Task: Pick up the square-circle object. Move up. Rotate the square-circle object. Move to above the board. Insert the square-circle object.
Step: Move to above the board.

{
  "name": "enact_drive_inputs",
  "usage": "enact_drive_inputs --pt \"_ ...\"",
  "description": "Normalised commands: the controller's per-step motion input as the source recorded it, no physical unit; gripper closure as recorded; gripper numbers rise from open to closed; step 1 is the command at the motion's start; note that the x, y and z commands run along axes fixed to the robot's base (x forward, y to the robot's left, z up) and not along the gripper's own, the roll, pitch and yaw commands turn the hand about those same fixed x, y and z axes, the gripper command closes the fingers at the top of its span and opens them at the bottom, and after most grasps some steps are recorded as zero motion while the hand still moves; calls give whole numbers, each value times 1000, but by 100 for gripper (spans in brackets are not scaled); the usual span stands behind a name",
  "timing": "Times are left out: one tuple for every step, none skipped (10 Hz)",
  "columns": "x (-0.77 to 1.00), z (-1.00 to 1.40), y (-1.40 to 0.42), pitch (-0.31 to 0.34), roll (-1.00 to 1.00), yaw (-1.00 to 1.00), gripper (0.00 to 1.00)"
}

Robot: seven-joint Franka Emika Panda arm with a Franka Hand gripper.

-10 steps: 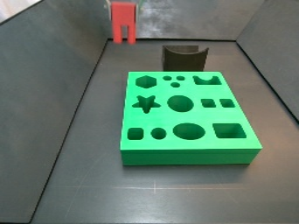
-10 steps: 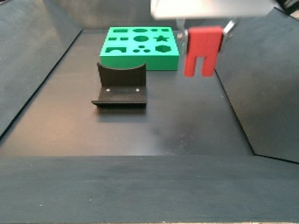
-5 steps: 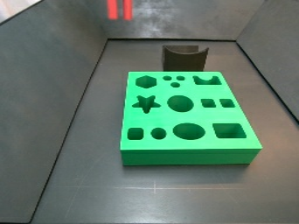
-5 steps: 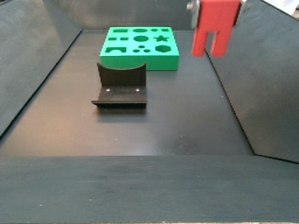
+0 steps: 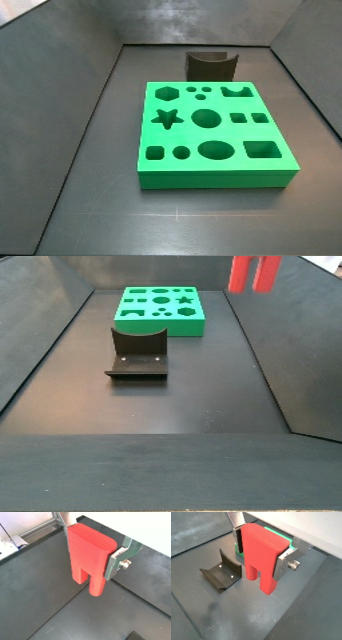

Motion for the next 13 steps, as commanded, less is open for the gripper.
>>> enact_drive_inputs --pt "-1 426 38 84 12 -13 100" --pt "0 318 32 83 15 -9 100" --pt "246 120 -1000 94 312 -20 100" --pt "248 93 -1000 87 317 -10 100" --pt "253 98 -1000 73 260 9 100" --pt "259 100 -1000 68 110 6 100" --pt "263 100 -1000 75 74 9 100" --pt "274 101 -1000 93 22 10 100" --pt "281 103 -1000 105 1 8 100" --pt "288 104 -1000 117 21 11 100" --pt "300 109 -1000 125 -7 7 100" --pt "308 113 -1000 128 6 12 100" --pt "324 118 -1000 134 0 11 100"
